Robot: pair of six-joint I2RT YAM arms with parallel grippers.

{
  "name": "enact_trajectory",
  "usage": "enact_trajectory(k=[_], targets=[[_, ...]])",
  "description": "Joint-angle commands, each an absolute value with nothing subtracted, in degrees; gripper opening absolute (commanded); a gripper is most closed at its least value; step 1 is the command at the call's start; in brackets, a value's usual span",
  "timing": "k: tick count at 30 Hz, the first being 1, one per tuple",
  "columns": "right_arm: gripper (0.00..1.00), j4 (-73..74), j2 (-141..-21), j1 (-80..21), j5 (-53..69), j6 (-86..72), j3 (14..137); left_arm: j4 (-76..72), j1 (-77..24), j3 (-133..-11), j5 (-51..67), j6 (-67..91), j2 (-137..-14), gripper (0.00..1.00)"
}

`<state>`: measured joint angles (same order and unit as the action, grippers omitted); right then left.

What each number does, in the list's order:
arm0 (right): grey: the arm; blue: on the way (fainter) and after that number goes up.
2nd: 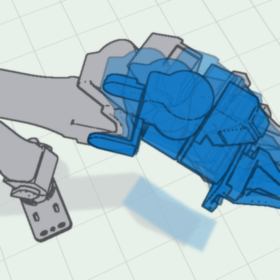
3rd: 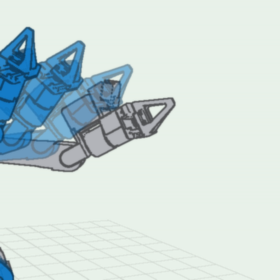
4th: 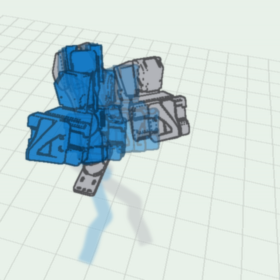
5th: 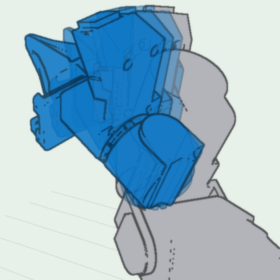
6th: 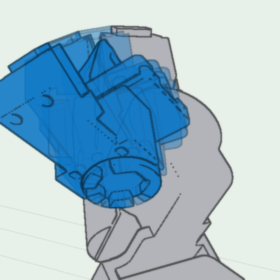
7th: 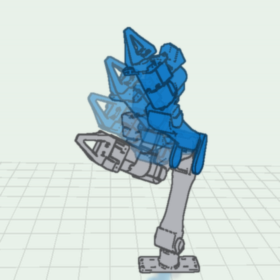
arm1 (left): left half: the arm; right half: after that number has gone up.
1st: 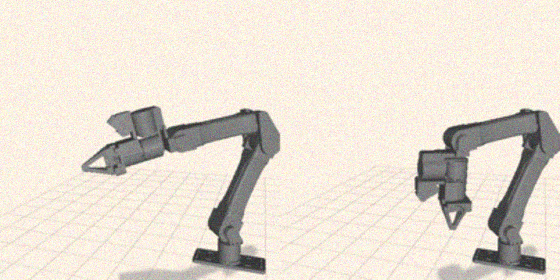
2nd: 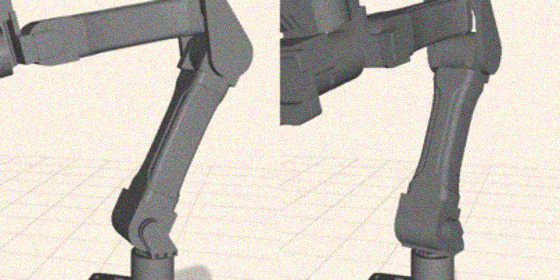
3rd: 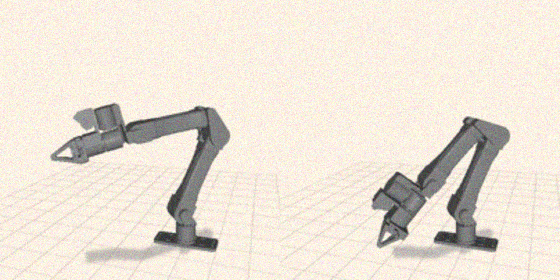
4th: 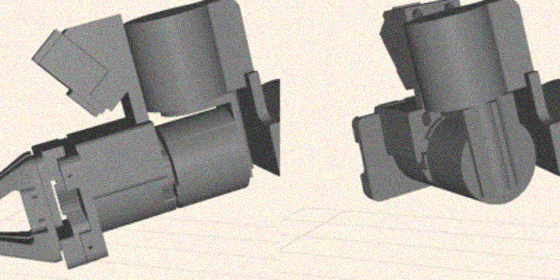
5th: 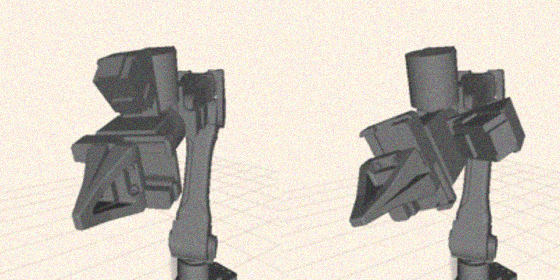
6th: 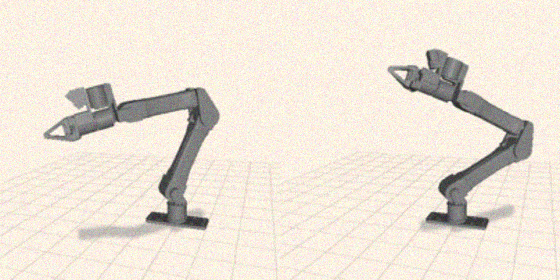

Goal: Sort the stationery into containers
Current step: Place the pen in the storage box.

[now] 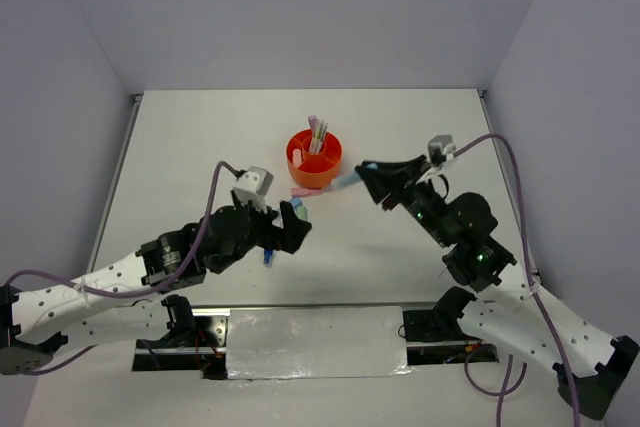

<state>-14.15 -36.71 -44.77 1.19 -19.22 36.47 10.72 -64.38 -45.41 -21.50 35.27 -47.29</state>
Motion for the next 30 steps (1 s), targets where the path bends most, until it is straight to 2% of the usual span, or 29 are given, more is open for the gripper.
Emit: enact_trajectory(k=[1, 4, 8, 11, 18, 21, 30], targets=[[0.0, -10.9, -42.6, -34.4, -11.8, -13.2, 43.8, 46.4, -61.4, -55.0, -48.6, 56.5, -50.0, 0.99], [0.0, -14.1, -54.5, -25.3, -6.1, -8.4, 48.1, 51.1, -60.9, -57.5, -48.7, 54.2, -49.6, 0.99], [0.0, -18.0, -75.4, -16.6, 13.1, -6.7, 61.0, 50.1, -61.0, -59.1, -40.2, 42.8, -48.5, 0.99], [0.0, -19.4, -85.3, -14.2, 21.3, -6.0, 69.5, 49.2, -61.0, -58.6, -38.4, 37.6, -46.6, 0.99], [0.0, -14.2, -102.7, -14.0, 30.1, -4.8, 88.7, 41.8, -60.8, -52.4, -35.5, 32.1, -33.0, 0.99], [0.0, -14.6, -107.5, -14.0, 33.4, -5.5, 90.6, 41.1, -60.8, -51.5, -35.3, 32.2, -30.3, 0.99], [0.0, -24.8, -112.8, -14.1, 46.3, -7.9, 85.2, 39.0, -58.8, -51.2, -30.9, 29.5, -30.7, 0.99]])
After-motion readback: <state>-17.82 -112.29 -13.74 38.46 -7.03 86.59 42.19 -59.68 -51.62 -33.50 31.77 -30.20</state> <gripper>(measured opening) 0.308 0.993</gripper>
